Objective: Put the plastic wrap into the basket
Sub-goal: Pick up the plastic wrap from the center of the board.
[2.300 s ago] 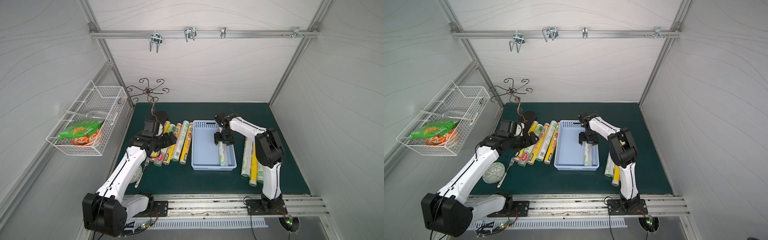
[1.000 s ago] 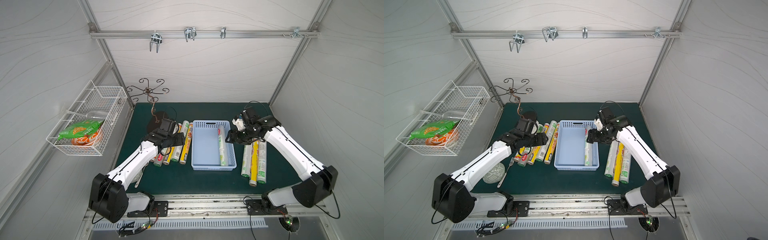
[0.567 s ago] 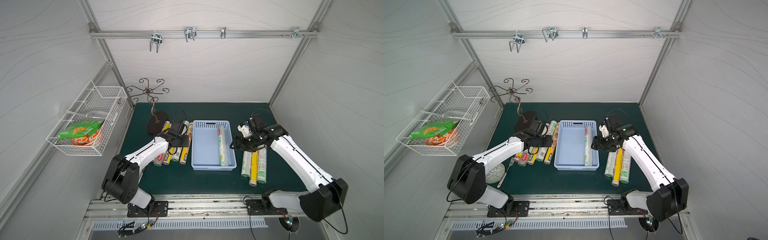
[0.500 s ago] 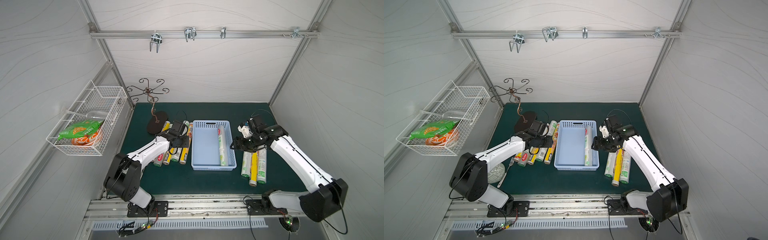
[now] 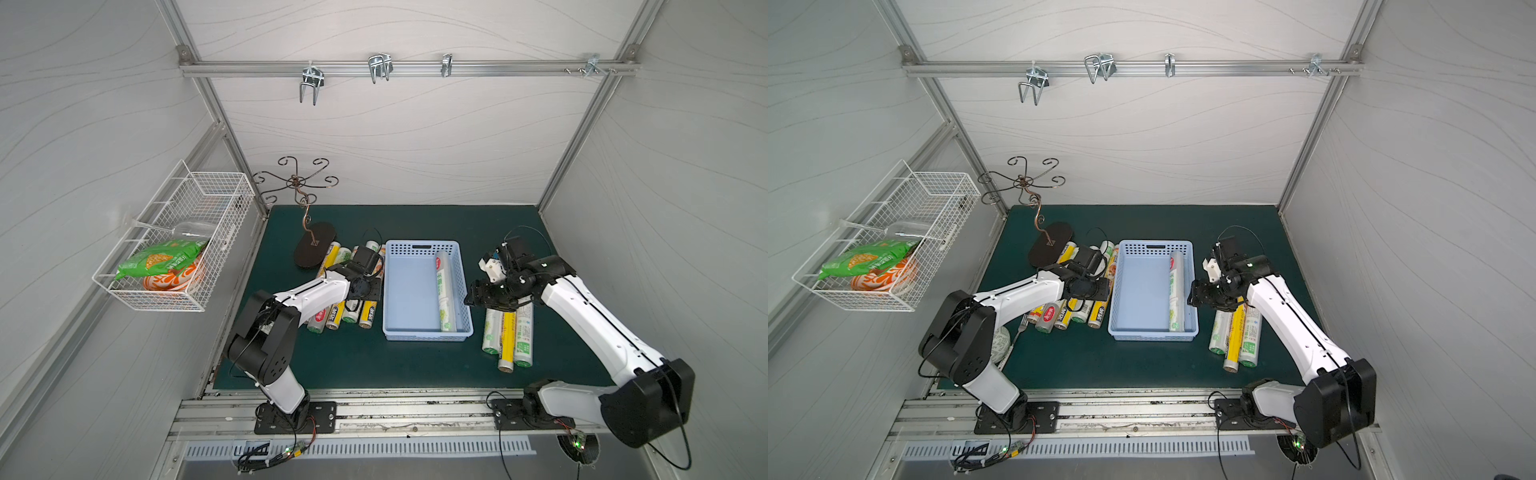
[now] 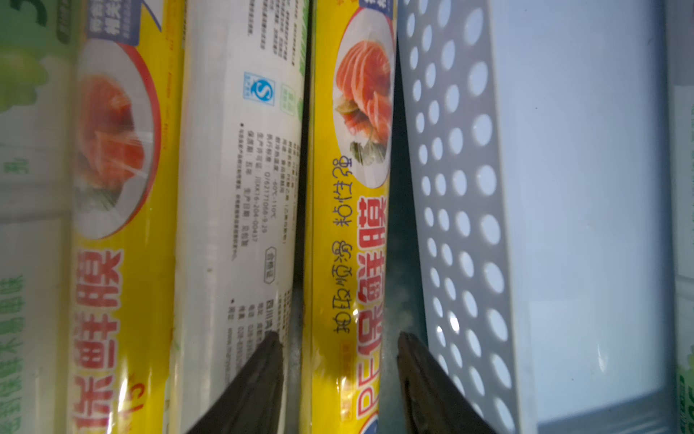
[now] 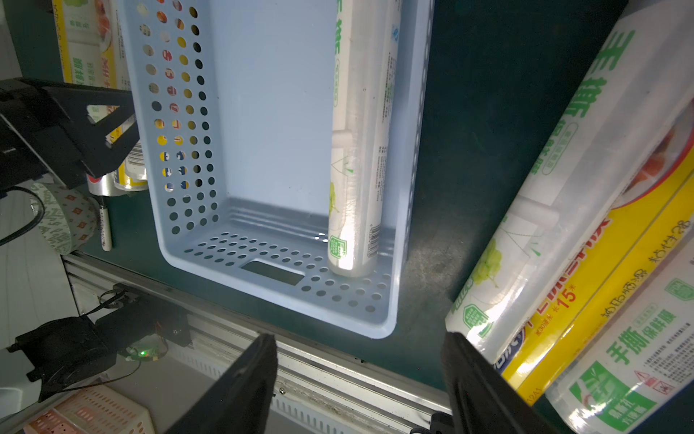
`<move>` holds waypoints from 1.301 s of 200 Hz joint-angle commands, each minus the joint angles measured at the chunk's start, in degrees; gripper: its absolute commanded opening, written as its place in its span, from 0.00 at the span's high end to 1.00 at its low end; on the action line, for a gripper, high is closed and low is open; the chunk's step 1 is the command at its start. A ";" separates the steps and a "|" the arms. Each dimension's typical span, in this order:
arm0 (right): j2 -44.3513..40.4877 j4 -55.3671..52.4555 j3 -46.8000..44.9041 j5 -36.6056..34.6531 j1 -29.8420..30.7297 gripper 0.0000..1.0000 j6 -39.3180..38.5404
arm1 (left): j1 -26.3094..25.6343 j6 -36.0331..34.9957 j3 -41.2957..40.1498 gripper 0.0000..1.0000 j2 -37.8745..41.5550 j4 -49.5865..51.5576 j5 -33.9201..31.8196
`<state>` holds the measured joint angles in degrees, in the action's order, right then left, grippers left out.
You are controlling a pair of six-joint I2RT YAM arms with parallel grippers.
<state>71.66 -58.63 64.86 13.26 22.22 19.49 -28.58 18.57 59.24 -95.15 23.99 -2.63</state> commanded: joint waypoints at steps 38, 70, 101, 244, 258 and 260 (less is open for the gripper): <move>-1.52 0.45 -1.50 2.19 -0.91 0.26 -0.74 | -1.13 -1.65 4.17 0.47 -3.00 -1.23 -2.33; -1.98 1.76 -3.40 3.10 -1.62 0.26 -0.26 | -1.47 -2.13 5.00 0.46 -4.41 -1.34 -2.90; -1.06 3.72 -5.67 5.85 -3.48 0.26 0.71 | -1.59 -2.13 6.20 0.46 -6.36 -1.58 -3.10; 3.67 11.56 -11.16 10.13 -6.05 0.26 2.80 | -1.62 -2.51 11.60 0.44 -14.37 -1.97 -2.12; 3.75 11.35 -11.08 10.29 -6.05 0.26 2.76 | -1.57 -1.98 11.46 0.44 -14.83 -2.57 -1.85; 3.66 11.28 -11.07 10.30 -6.05 0.26 2.56 | -1.64 -1.90 11.50 0.45 -14.87 -2.62 -1.89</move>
<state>75.00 -47.97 53.87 22.37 16.47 21.65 -29.78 16.27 69.10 -107.04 23.46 -5.28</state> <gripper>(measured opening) 0.743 0.556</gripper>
